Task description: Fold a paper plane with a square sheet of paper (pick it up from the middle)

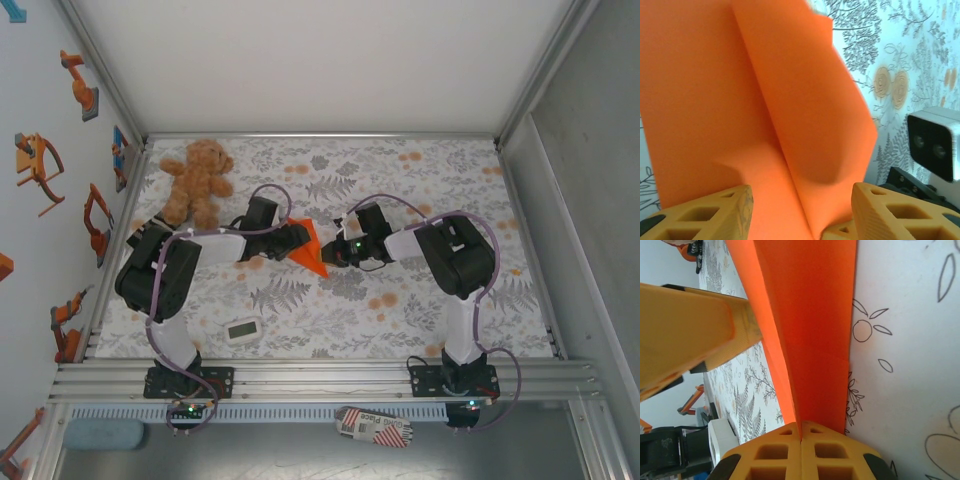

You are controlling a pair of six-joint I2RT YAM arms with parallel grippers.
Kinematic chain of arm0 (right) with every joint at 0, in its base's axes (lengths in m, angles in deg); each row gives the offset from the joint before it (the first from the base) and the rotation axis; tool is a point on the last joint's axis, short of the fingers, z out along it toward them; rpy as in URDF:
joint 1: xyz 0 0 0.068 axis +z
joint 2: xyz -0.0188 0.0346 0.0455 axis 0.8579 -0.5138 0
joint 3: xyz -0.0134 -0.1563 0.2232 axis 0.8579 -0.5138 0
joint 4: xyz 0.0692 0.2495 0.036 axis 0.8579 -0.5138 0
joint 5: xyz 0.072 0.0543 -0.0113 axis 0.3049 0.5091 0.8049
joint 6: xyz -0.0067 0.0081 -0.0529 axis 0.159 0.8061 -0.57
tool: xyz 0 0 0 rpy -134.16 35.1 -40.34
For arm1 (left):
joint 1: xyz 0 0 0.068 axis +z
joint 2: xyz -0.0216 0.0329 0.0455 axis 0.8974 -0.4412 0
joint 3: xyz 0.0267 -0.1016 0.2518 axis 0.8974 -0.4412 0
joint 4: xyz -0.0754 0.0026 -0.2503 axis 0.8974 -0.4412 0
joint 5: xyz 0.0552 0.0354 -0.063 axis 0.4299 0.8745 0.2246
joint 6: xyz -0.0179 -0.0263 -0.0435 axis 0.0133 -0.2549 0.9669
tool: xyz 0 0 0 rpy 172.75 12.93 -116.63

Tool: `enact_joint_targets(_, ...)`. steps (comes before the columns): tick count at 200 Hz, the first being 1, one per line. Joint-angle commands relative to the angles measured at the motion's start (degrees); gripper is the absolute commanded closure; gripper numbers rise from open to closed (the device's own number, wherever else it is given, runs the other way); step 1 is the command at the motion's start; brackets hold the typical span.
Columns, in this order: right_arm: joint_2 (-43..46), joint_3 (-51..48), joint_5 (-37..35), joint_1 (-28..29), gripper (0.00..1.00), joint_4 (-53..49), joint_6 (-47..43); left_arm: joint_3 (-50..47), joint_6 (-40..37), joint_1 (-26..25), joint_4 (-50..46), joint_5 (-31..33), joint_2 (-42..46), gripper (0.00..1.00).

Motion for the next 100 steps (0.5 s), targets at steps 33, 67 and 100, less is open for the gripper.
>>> enact_joint_targets(33, -2.5, 0.5, -2.6, -0.6, 1.00, -8.4, -1.7, 1.1, -1.3, 0.1, 1.9, -1.6, 4.8, 0.48)
enact_joint_targets(67, -2.8, 0.5, -2.5, -0.6, 1.00, -8.6, -1.6, 0.0, -0.3, 0.0, 7.0, -5.2, 2.5, 0.63)
enact_joint_targets(100, -2.9, 0.3, -2.7, -0.8, 1.00, -8.5, -1.3, -1.4, -0.7, 0.2, 9.9, -6.4, 0.8, 0.74)
